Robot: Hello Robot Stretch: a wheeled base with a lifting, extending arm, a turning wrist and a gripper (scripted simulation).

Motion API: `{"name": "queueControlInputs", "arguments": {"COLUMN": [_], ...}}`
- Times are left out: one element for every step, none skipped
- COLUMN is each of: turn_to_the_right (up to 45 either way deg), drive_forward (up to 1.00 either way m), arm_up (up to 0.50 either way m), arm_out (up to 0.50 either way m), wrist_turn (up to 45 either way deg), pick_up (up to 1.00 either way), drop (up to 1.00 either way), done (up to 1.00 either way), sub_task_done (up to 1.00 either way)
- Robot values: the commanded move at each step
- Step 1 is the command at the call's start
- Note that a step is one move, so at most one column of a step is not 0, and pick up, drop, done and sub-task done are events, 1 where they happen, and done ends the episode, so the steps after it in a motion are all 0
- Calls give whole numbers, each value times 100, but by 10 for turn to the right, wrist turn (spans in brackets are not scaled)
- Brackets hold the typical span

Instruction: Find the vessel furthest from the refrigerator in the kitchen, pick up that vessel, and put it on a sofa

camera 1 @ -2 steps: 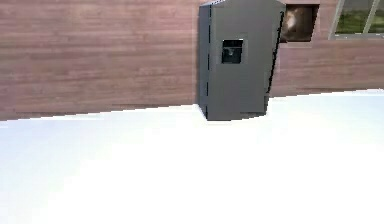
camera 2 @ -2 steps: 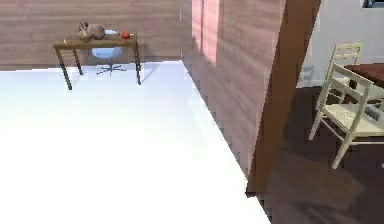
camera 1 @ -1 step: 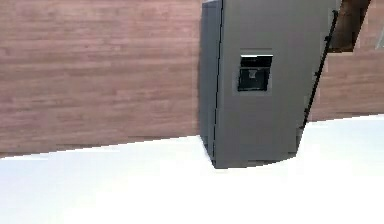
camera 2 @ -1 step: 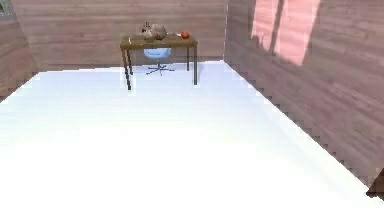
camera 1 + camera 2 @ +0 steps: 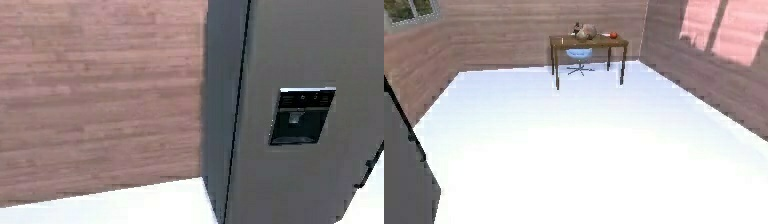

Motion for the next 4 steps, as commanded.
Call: {"name": "queueControlInputs", "arguments": {"turn_to_the_right": [450,330,0,30], "drive_forward": [0,0,100,0], "arm_up": [0,0,0,0], "arm_out": [0,0,0,0], "wrist_turn": [0,0,0,0], "pick_up": [0,0,0,0], "drop": [0,0,0,0], "done": [0,0,0,0], "sub_task_done": [0,0,0,0]}}
